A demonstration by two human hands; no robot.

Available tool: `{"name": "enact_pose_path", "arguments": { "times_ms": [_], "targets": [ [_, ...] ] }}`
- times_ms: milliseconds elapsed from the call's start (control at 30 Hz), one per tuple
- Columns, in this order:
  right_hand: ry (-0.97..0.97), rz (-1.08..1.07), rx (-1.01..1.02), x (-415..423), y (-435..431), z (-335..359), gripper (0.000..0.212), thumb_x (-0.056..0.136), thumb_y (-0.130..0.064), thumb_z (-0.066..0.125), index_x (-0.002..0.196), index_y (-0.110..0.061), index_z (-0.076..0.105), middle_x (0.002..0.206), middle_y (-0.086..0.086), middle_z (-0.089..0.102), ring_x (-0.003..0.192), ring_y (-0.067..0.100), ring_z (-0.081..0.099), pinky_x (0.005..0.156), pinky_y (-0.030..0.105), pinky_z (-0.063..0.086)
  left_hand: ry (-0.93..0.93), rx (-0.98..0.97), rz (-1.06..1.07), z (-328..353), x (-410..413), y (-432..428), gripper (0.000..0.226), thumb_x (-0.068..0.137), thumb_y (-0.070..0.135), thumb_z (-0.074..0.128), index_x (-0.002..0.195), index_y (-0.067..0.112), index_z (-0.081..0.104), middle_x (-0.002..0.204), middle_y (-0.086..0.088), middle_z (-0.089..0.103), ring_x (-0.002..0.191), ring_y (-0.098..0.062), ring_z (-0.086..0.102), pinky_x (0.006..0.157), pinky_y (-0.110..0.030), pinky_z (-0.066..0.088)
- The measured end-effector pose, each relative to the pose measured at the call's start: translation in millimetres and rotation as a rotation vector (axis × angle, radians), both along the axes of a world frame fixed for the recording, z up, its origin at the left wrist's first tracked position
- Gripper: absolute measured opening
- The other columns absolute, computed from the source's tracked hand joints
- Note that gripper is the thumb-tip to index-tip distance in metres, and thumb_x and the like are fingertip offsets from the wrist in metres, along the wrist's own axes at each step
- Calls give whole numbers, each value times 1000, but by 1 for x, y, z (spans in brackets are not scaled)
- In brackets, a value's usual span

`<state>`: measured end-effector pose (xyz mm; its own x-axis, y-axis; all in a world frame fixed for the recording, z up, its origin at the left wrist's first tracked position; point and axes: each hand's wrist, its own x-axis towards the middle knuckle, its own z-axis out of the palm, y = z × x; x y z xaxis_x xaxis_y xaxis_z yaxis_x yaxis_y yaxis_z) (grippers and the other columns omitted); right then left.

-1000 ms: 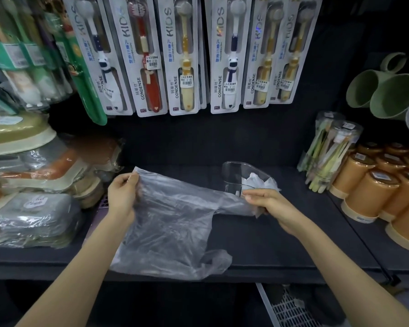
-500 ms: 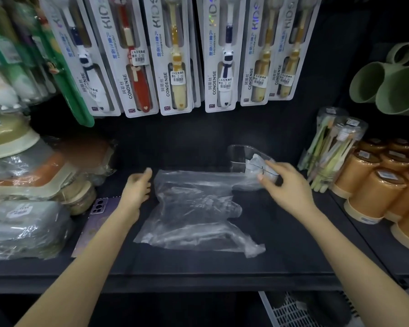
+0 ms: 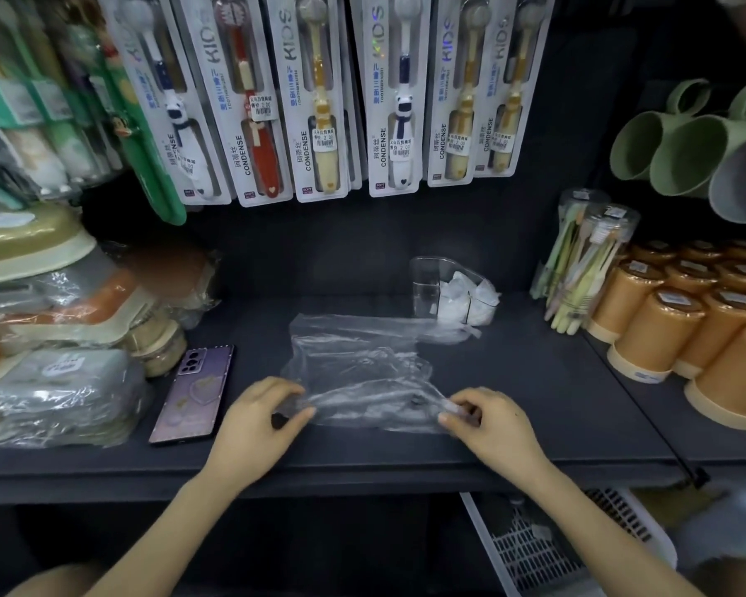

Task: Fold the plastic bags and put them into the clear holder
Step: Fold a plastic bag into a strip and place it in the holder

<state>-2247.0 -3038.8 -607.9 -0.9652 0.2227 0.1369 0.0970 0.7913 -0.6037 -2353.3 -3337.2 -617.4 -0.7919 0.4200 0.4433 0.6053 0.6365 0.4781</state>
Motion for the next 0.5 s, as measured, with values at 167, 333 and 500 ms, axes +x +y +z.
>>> {"name": "enact_pose_path", "arguments": {
  "times_ms": [167, 333, 500],
  "targets": [
    [16, -32, -114, 2, 16, 4, 7, 90, -25, 66, 88, -31, 68, 79, -18, 65, 77, 1, 62, 65, 15, 45, -47, -34, -21, -7, -7, -8, 20, 79, 29, 76, 93, 16, 74, 93, 15, 65, 82, -7, 63, 74, -5, 38],
    [-17, 17, -321, 4, 33, 12, 21, 83, -8, 73, 89, -29, 70, 87, -6, 69, 79, 10, 65, 64, 15, 50, -46, -55, -70, -11, -2, -15, 39, 79, 50, 59, 90, 17, 77, 94, 32, 59, 92, 2, 59, 86, 1, 34],
    [-34, 13, -448, 5, 45, 12, 29, 77, 9, 72, 86, -19, 73, 84, 3, 67, 73, 15, 65, 74, 28, 56, -37, -117, -18, -14, 0, -14, 28, 77, 35, 65, 94, 16, 78, 99, 6, 74, 92, -10, 65, 88, -10, 39]
  ]
}}
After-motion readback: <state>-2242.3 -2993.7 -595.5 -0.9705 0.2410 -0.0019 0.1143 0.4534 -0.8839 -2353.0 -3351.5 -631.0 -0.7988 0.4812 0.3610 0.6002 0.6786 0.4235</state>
